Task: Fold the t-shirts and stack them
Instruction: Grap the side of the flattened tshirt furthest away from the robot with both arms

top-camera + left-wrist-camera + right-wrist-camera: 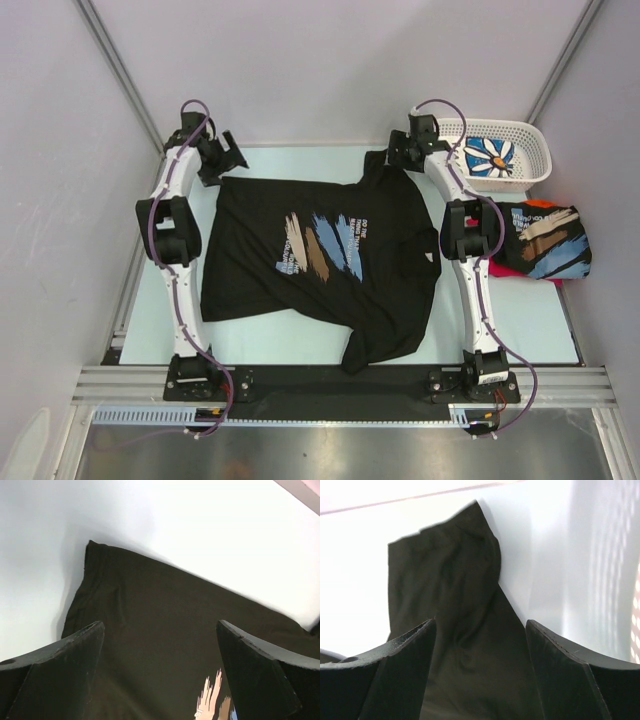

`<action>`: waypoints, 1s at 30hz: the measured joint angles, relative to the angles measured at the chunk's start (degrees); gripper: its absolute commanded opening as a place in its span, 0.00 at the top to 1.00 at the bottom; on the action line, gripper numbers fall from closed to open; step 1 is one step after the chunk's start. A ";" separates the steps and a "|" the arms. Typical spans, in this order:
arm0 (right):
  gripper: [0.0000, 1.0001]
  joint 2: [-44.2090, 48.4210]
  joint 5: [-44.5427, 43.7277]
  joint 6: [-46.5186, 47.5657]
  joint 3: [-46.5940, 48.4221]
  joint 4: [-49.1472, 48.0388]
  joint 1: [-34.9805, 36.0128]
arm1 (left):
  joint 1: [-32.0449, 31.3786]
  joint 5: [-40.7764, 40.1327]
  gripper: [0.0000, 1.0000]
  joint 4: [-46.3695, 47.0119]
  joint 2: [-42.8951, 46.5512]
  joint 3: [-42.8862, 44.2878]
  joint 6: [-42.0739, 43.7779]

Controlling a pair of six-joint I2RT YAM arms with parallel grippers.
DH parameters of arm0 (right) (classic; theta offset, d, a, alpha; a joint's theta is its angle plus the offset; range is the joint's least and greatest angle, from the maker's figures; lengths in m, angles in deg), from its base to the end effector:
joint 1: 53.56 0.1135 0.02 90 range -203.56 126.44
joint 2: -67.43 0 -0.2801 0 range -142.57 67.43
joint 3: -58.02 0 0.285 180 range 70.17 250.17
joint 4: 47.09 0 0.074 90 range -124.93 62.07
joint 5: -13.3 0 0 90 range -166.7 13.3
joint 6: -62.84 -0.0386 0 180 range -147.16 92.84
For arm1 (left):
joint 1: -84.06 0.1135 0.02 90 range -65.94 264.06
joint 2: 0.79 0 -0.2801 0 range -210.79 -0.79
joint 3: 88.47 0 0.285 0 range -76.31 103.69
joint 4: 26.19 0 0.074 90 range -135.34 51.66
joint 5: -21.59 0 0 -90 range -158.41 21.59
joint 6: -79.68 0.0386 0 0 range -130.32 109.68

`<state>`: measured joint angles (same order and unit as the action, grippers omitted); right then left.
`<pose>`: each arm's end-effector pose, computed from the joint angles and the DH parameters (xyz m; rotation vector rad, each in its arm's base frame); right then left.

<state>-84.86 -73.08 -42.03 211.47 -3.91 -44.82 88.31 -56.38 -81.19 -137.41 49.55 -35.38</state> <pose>0.6288 0.0991 0.1742 0.0914 2.3173 0.2828 0.5738 0.0346 0.2229 -0.5539 2.4635 -0.4114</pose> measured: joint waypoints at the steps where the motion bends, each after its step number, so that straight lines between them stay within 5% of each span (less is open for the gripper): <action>1: 0.21 -0.15 0.55 -0.42 0.09 -0.85 -0.09 | 0.00 -0.22 0.00 -0.13 -0.15 0.35 0.00; 20: 0.26 -2.86 6.49 -5.55 0.57 -8.55 -0.26 | 0.35 -8.83 0.03 -5.99 -4.07 4.76 -0.39; 23: 0.34 -2.89 6.97 -6.29 0.57 -9.51 -0.13 | 0.39 -8.81 0.20 -6.67 -5.57 5.35 -0.42; 24: 0.36 -2.91 7.02 -6.36 0.57 -9.73 -0.04 | 0.44 -8.83 0.37 -6.97 -6.08 5.77 -0.50; 29: 0.81 -3.50 7.48 -6.95 0.57 -10.19 0.28 | 0.66 -8.55 1.00 -8.28 -8.63 7.82 -0.96; 30: 0.88 -3.67 7.50 -7.04 0.57 -10.16 0.37 | 0.76 -8.35 1.00 -8.28 -8.87 7.98 -1.16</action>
<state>-88.53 -65.59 -49.07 212.04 -14.07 -44.45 89.08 -64.73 -89.48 -146.28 57.53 -36.53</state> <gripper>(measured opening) 0.329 0.167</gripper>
